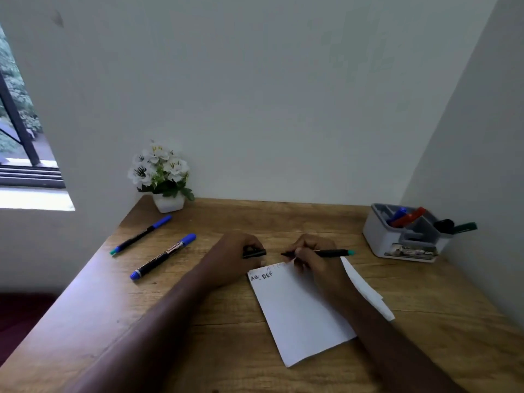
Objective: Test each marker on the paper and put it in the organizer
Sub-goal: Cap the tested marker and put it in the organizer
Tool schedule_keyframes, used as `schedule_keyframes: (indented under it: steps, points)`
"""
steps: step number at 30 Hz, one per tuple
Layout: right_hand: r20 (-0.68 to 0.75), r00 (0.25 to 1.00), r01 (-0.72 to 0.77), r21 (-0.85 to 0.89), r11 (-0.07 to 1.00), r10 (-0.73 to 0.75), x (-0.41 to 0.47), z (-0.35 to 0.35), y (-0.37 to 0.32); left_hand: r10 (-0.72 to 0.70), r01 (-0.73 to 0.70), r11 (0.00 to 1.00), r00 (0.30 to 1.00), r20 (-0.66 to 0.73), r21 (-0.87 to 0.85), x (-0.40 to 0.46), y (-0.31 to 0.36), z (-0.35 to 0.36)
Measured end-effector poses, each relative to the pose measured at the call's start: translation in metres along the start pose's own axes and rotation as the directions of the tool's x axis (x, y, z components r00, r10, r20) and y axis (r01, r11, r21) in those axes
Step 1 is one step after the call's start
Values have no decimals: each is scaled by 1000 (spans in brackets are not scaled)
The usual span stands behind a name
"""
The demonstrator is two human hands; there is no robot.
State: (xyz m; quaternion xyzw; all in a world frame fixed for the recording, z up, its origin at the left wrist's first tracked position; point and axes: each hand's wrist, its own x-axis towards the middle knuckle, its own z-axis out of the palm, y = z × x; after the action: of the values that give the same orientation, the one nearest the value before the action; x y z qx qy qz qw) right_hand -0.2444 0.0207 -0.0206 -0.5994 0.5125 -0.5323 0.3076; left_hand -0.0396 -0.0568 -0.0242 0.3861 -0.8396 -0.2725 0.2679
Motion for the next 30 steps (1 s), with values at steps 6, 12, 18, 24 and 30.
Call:
schedule_keyframes:
  steps: [6, 12, 18, 24, 30]
  points:
    - [39, 999, -18, -280, 960, 30, 1, 8, 12, 40, -40, 998, 999, -6, -56, 0, -7, 2]
    - [52, 998, -3, -283, 959, 18, 2, 12, 15, 31, -31, 999, 999, 29, -9, 3, -10, 3]
    - [103, 995, 31, -295, 955, -1, 2, 10, 15, 33, -33, 999, 999, 11, -3, 3, -12, 5]
    - [129, 991, 75, -312, 947, -36, 2, 11, 15, 15, -15, 1000, 1000, 12, -9, 3, -12, 5]
    - [158, 987, 84, -330, 940, -32, 0, 11, 14, 22, -23, 1000, 999, 29, 18, 4, -12, 4]
